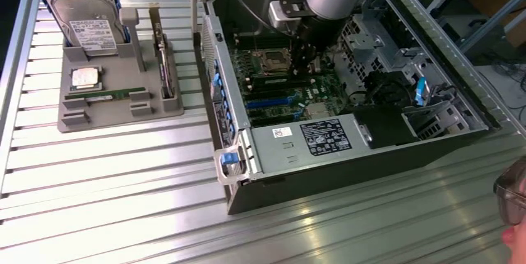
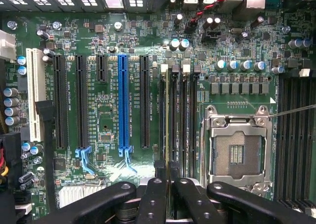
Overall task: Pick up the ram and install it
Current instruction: 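Insert the ram into the slot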
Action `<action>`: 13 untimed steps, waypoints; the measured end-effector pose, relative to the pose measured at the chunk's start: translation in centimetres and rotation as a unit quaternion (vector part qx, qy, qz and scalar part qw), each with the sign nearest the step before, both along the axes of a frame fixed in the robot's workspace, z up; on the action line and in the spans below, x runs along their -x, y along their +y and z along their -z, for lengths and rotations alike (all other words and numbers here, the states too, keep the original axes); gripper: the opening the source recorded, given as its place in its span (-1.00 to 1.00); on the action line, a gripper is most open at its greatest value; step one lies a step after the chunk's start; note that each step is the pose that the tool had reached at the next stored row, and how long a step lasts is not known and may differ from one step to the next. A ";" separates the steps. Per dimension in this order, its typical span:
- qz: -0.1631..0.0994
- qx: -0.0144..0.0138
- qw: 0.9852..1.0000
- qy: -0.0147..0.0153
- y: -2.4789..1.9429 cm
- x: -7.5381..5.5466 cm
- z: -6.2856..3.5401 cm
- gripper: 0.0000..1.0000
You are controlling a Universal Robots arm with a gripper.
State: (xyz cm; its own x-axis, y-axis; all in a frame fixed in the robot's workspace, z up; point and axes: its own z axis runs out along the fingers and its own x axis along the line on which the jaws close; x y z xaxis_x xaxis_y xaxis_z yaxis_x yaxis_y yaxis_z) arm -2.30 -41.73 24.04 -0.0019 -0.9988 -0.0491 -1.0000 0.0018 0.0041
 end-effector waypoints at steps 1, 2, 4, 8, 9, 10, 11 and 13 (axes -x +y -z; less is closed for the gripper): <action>0.000 0.000 1.000 0.001 0.00 -0.2 0.00 -0.76; 0.001 0.000 1.000 0.001 -0.01 -0.2 0.00 -0.76; 0.002 0.000 1.000 0.001 0.00 -0.2 0.00 -0.76; 0.004 0.000 1.000 0.001 0.00 -0.2 0.09 -0.76; 0.004 0.000 1.000 0.001 0.00 -0.2 0.09 -0.76; 0.004 0.000 1.000 0.001 0.00 -0.2 0.09 -0.76; 0.004 0.000 1.000 0.001 0.00 -0.3 0.09 -0.76; 0.004 0.000 1.000 0.001 0.00 -0.4 0.10 -0.76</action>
State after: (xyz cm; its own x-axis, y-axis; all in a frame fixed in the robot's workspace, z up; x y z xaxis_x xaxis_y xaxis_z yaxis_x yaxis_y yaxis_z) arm -1.95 -41.73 23.94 -0.0101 -0.9987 -0.0494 -0.9999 0.0097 0.0069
